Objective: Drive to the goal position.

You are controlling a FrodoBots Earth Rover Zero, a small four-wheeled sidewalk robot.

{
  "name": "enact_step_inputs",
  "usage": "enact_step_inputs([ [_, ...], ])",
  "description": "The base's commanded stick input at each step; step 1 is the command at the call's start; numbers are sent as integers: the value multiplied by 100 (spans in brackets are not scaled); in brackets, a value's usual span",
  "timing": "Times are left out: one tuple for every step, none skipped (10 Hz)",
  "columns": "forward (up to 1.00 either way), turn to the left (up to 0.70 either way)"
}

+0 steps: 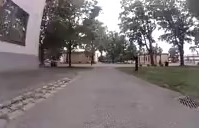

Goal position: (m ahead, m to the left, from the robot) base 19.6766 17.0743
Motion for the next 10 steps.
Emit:
enact_step_inputs([
  [60, -4],
  [60, 0],
  [60, 0],
  [60, 0],
  [60, 0],
  [60, 0],
  [60, 0],
  [60, 0],
  [60, 0],
  [60, 0],
])
